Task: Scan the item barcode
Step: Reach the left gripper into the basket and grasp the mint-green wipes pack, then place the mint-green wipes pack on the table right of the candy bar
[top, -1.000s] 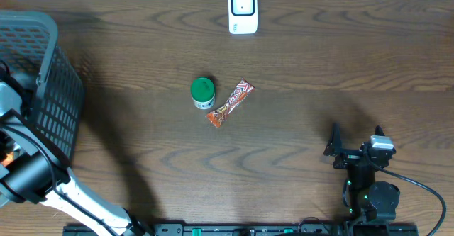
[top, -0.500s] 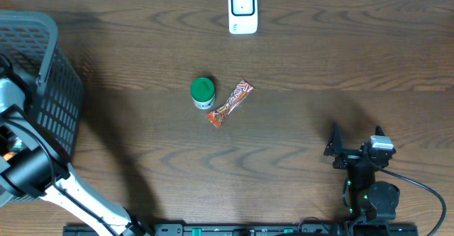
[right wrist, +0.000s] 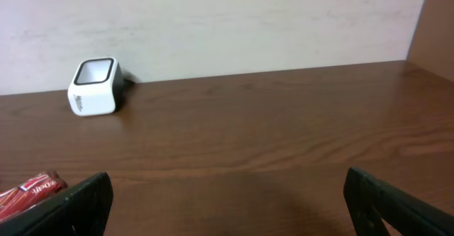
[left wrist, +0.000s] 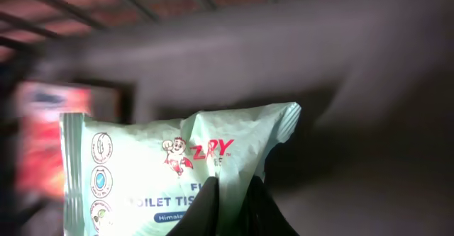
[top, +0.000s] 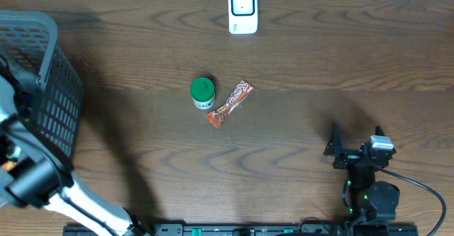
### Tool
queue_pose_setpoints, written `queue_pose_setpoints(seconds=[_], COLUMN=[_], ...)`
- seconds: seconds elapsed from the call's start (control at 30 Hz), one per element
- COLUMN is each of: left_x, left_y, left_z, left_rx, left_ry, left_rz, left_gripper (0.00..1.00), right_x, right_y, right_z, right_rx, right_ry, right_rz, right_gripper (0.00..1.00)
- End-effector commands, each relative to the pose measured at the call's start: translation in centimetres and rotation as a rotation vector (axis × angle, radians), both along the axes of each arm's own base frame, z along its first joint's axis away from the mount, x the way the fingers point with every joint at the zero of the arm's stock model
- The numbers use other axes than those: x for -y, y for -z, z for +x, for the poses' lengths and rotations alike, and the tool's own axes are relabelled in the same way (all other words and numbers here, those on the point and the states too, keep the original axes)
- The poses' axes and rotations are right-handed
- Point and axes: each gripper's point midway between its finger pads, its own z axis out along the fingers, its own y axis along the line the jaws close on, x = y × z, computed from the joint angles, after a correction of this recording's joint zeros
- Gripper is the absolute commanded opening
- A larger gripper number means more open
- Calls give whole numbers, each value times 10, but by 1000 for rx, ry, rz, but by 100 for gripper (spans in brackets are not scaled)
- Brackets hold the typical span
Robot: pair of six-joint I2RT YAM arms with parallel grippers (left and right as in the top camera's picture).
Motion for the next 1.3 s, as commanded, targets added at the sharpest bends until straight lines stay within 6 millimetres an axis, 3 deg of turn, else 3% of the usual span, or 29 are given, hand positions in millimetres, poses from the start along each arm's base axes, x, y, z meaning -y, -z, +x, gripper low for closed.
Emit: queue_pose_setpoints(seconds=[0.0, 0.07, 0.1, 0.2, 0.27, 0.37, 0.5, 0.6, 0.63, 0.73, 0.8, 0.93, 1.03, 1.27], left_x=[-1, 11, 25, 71, 119, 207, 321, 387, 412, 461, 503, 546, 565, 620], left_y=[-126, -172, -202, -255, -285, -317, -320, -299, -282, -246, -210, -151, -97, 1], left_z=[0, -9, -11, -7, 2, 14, 22, 28, 33, 41, 47, 58, 64, 55], left_rx=[234, 332, 423, 652, 817, 987, 980, 878, 802, 654, 545, 390, 269, 84], left_ry=[-6, 6, 32, 162, 312, 583, 911, 1084, 1138, 1233, 1292, 1331, 1293, 1342], left_rz=[190, 245, 261, 212, 120, -60, -222, -256, -224, -172, -182, -203, -236, -379], left_gripper=[7, 7, 7, 7, 7, 7, 7, 7, 7, 7, 7, 7, 7, 7], right_x=[-1, -1, -1, -1, -1, -1, -1, -1, -1, -1, -1, -1, -1, -1], right_y=[1, 1, 1, 1, 1, 1, 1, 1, 1, 1, 1, 1, 1, 1], right_z=[0, 0, 0, 0, 0, 0, 0, 0, 0, 0, 0, 0, 0, 0], right_rx=[0, 0, 0, 0, 0, 0, 0, 0, 0, 0, 0, 0, 0, 0], right_ry=[-6, -6, -6, -6, -6, -6, -6, -6, -6, -6, -6, -6, -5, -6], right_rz=[-13, -13, -13, -13, -13, -13, -13, -13, -13, -13, -13, -13, -13, -13], right_gripper=[99, 99, 99, 99, 99, 99, 99, 99, 99, 99, 99, 99, 99, 99])
